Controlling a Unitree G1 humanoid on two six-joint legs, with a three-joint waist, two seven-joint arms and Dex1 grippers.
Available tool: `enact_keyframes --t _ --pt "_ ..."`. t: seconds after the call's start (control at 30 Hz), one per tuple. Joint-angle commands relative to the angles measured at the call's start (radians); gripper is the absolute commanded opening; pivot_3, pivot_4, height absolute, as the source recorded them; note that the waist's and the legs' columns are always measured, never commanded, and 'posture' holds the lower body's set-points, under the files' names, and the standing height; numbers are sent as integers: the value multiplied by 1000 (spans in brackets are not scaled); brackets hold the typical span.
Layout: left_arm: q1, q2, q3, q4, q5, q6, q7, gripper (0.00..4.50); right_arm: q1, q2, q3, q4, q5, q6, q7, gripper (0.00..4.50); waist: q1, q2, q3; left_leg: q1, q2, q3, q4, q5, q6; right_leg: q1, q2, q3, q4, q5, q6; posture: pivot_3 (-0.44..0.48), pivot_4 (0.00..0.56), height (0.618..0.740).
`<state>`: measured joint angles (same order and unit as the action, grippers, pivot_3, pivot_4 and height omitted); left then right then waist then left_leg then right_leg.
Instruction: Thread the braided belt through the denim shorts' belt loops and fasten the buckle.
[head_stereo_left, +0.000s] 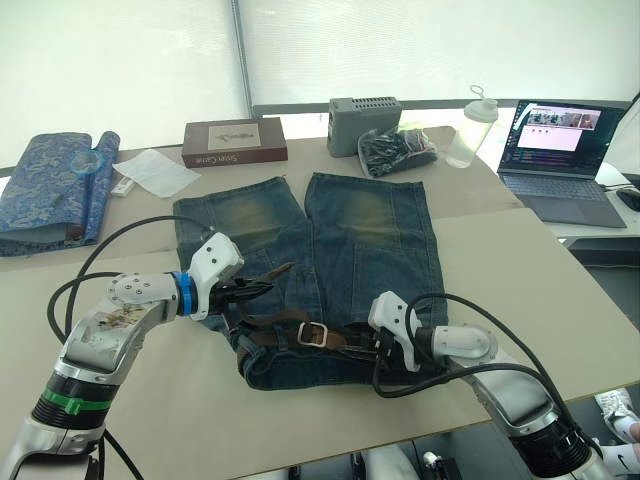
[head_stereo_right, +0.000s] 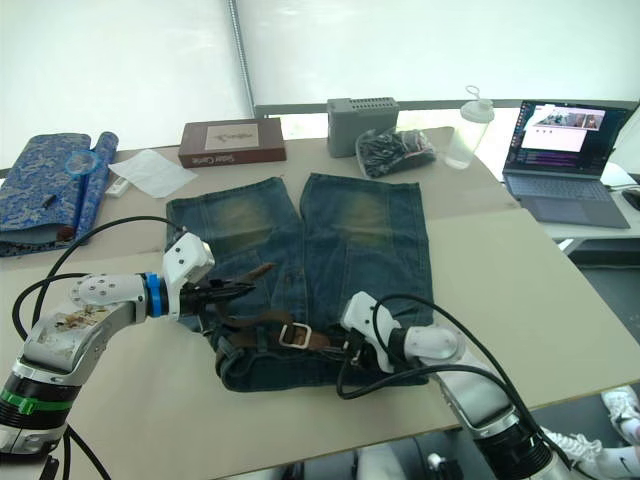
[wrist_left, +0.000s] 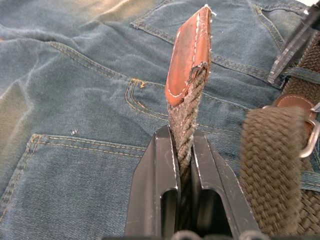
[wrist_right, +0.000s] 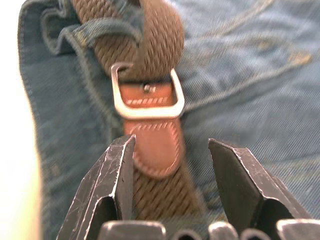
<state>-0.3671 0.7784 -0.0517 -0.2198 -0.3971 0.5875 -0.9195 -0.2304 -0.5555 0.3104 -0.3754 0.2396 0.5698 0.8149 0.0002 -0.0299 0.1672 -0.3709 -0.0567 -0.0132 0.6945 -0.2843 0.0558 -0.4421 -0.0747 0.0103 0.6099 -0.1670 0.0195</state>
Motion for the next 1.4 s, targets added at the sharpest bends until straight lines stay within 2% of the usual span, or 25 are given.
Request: enact_keyframes --t 0.03,0.3,0.5,0.93,1.03,1.2,1.4 --pt "-1 8 31 -8 2 -28 -11 0 -22 -15 25 -17 -28 16 0 2585 0 0 0 0 0 0 0 0 0 0 0 0 0 0 0 0 150 740" --pt "10 -1 35 -28 2 -27 3 0 -24 -48 58 -32 -104 -16 -16 2585 1 0 0 0 -1 0 0 0 0 0 0 0 0 0 0 0 150 740" --pt "10 -8 33 -33 -1 -23 12 0 -34 -13 8 -56 -71 46 -57 2585 1 0 0 0 0 0 0 0 0 0 0 0 0 0 0 0 150 740" --pt "4 -23 34 -43 -9 -5 27 0 -44 -56 -12 -118 -100 88 -96 2585 4 0 0 0 0 0 0 0 0 0 -1 0 0 0 0 0 150 740" --pt "1 -26 34 -47 -12 5 32 0 -46 -70 10 -114 -138 74 -110 1799 4 0 0 0 0 0 0 0 0 0 0 0 0 0 0 0 150 740" --pt "5 -27 30 -55 -13 13 34 0 -53 -69 28 -127 -164 74 -121 88 6 0 0 0 0 0 0 0 0 0 0 -1 0 0 0 0 150 740" --pt "2 -36 22 -63 -10 26 39 0 -55 -47 49 -122 -201 66 -131 38 6 0 0 0 0 0 0 0 0 1 0 -1 0 0 0 0 150 740"
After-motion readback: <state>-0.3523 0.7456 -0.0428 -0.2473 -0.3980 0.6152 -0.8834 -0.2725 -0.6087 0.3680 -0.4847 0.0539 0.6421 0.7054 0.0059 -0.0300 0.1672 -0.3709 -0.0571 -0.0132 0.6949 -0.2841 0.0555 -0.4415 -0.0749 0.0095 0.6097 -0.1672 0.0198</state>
